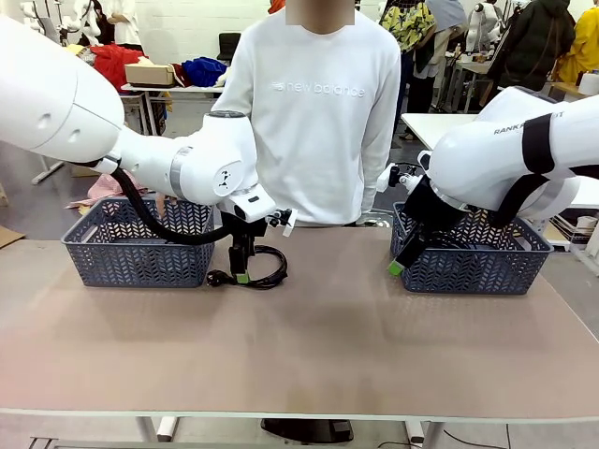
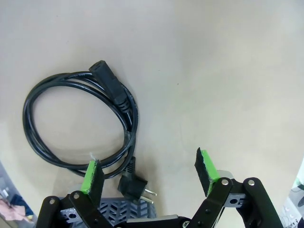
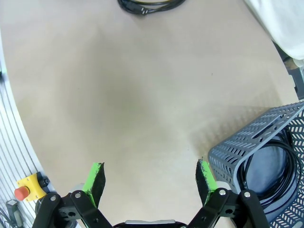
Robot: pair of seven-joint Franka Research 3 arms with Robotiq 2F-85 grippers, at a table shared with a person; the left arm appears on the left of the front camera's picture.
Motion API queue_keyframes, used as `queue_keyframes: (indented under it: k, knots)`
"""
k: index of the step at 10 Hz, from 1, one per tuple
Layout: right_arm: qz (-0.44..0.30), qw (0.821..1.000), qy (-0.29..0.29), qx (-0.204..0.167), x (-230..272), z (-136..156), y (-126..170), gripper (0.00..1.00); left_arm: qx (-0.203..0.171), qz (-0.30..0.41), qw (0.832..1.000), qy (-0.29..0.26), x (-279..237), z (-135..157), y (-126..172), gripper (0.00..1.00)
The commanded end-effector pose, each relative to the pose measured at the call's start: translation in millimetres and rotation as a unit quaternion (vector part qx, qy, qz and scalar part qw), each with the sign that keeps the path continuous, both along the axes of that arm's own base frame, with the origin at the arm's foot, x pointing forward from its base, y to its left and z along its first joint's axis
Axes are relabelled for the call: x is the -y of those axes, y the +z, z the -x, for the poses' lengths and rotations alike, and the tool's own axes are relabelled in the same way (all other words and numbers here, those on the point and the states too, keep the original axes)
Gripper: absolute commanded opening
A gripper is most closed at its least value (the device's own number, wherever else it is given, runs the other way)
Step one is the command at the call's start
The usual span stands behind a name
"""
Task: Organize the cables according to human instructions.
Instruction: Pick up a bundle of cables and place it in the basket indicated by the human.
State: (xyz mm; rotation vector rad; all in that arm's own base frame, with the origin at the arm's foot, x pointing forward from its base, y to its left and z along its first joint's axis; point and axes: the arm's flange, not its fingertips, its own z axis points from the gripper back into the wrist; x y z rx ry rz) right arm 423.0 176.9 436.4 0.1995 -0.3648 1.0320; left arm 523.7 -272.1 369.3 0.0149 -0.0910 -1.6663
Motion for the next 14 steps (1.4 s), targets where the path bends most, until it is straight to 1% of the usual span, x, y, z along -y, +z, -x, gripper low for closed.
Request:
queue_keyframes:
  k: [1, 2, 7, 9, 11, 14]
  knots:
    - [-0.001, 1.0, -0.002, 0.002, -1, -1, 2, 1.0, 0.0, -0.008, 1.0, 0.014, -3, -1, 5, 1.0]
    - [-0.001, 1.0, -0.002, 0.002, -1, -1, 2, 1.0, 0.0, 0.0, 1.0, 0.0, 0, 0, 0, 1.0]
    - [-0.001, 1.0, -0.002, 0.002, -1, -1, 2, 1.0, -0.003, 0.002, 1.0, -0.001, 3, 1, 0, 1.0]
    - [-0.001, 1.0, -0.002, 0.002, -1, -1, 2, 1.0, -0.008, 0.001, 1.0, 0.008, 1, -15, -12, 1.0]
    - [-0.001, 1.0, -0.002, 0.002, -1, -1, 2, 1.0, -0.011, 0.001, 1.0, 0.002, 1, -25, -22, 1.0]
    - [-0.001, 1.0, -0.002, 0.002, -1, -1, 2, 1.0, -0.029, -0.004, 1.0, -0.007, 2, -31, -38, 1.0]
